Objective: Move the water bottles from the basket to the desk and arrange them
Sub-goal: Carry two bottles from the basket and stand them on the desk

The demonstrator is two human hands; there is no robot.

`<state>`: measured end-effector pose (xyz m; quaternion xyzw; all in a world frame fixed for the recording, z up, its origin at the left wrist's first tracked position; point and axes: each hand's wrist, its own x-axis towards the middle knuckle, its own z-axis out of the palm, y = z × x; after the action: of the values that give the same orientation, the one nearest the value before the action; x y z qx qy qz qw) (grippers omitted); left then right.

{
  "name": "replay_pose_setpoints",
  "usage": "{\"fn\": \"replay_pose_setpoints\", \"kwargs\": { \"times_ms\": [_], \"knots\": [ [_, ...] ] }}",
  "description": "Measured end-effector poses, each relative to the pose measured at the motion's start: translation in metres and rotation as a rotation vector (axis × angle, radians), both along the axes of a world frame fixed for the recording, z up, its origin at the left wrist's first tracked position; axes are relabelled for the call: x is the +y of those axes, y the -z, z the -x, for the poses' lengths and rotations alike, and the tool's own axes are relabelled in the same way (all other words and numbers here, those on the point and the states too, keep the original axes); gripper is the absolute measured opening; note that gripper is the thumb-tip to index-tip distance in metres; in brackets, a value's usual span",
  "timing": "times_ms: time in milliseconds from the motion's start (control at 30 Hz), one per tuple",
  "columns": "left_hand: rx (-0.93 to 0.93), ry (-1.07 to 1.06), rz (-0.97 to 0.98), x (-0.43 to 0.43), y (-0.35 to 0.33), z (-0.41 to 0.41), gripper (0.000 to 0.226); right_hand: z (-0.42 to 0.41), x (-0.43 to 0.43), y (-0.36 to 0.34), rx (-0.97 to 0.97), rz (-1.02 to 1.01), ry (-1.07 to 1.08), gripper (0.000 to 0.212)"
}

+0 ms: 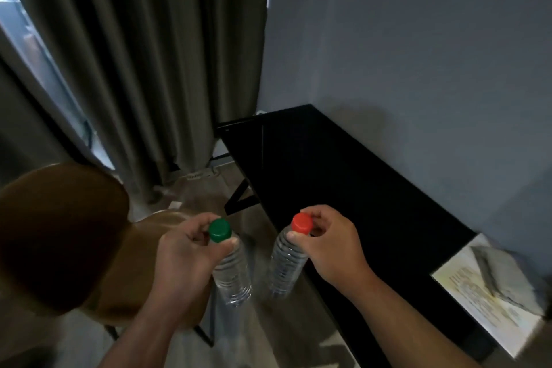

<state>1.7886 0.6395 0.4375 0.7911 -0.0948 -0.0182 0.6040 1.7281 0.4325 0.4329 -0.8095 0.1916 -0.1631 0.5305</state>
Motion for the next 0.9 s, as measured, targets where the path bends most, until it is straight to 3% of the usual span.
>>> {"fn": "replay_pose_setpoints", "kwargs": {
  "times_ms": [300, 400, 633, 900],
  "knots": [
    [0.045, 0.146, 0.050, -0.051, 0.017, -0.121, 0.033, -0.068, -0.027, 0.004, 0.013, -0.059, 0.193, 0.033],
    [0.038, 0.185, 0.047, -0.086, 0.025, -0.153, 0.043, -0.092, -0.054, 0.015, 0.025, -0.075, 0.225, 0.034],
    [-0.003, 0.323, -0.080, -0.165, 0.034, -0.234, 0.040, -0.148, -0.125, 0.033, 0.009, -0.149, 0.351, 0.038],
    [-0.058, 0.457, -0.009, -0.244, 0.038, -0.304, 0.052, -0.187, -0.181, 0.034, 0.020, -0.130, 0.516, 0.039]
  ]
}}
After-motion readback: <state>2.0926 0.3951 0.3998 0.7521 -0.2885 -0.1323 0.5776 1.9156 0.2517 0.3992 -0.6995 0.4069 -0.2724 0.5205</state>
